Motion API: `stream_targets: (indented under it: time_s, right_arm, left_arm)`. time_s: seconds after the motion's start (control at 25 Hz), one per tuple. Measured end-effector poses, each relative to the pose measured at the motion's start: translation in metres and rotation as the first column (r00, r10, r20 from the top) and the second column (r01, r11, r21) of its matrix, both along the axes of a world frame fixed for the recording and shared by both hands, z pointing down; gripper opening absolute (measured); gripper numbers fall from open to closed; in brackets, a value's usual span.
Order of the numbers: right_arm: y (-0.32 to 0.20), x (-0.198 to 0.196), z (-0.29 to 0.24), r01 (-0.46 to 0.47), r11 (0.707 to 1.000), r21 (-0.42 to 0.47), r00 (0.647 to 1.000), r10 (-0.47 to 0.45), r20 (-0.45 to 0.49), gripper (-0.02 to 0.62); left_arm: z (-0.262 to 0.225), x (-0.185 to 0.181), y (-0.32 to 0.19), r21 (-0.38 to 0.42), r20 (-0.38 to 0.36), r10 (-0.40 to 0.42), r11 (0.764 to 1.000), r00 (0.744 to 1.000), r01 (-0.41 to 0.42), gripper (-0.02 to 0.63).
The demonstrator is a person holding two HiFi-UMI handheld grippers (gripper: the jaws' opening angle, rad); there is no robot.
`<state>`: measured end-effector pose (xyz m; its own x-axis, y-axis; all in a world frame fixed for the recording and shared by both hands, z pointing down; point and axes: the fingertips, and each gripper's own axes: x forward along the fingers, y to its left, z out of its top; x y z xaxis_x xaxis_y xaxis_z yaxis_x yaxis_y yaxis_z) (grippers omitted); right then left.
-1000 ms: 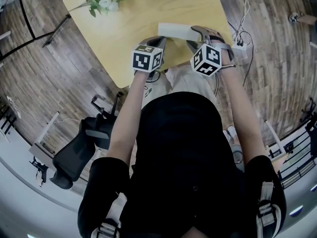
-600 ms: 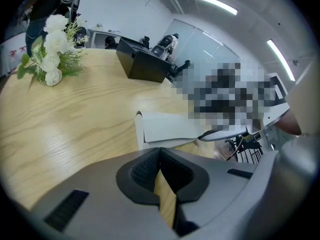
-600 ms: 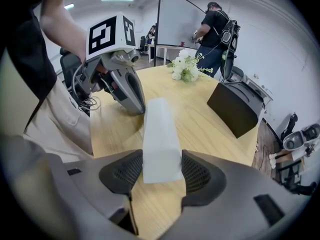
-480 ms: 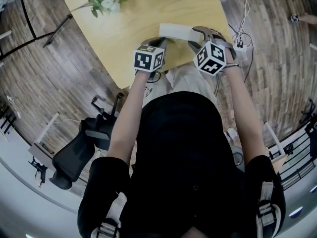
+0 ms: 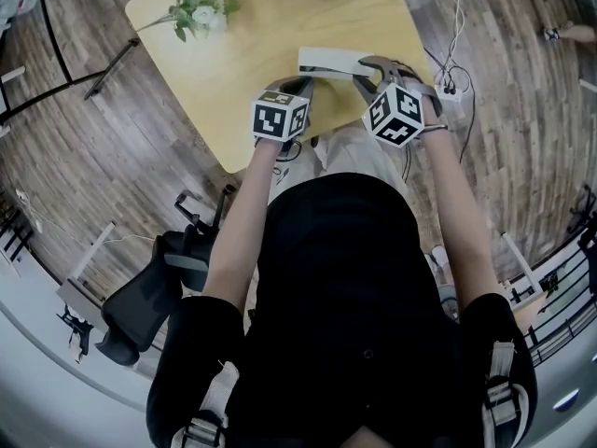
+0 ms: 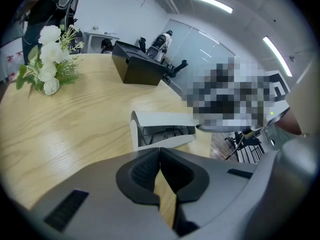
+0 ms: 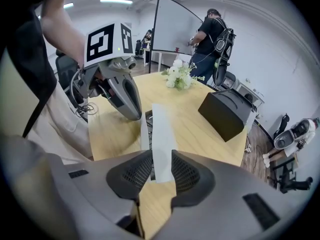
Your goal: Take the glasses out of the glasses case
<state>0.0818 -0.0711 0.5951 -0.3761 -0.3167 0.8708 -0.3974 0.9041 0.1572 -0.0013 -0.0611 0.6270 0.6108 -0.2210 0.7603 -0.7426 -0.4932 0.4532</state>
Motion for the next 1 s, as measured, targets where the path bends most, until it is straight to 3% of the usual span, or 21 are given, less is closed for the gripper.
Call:
stream_targets:
  time_s: [0.44,0.72,1.0]
  right_arm:
    - [-0.003,0.003,-0.010,-0.009,0.997,0.072,0.999,0.011,-0.031,0.041]
    - [-0.015,0.004,-0.016,-0.053,0.990,0.128,0.997,0.059,-0.044,0.034]
    - [-0.035,0.010,-0.020,-0.164,0.971,0.176,0.985,0.169,-0.015,0.032]
  left_arm:
    - [-0.014,-0.002,0.007,0.025,-0.014,0.005,1.000,1.000,-0.005,0.021]
    - [-0.022,-0.006,0.007,0.037,-0.025,0.008,0.999,1.000,-0.007,0.021]
    - [-0.029,-0.011,0.002,0.047,-0.031,-0.011,0.999,0.999,0.012,0.021]
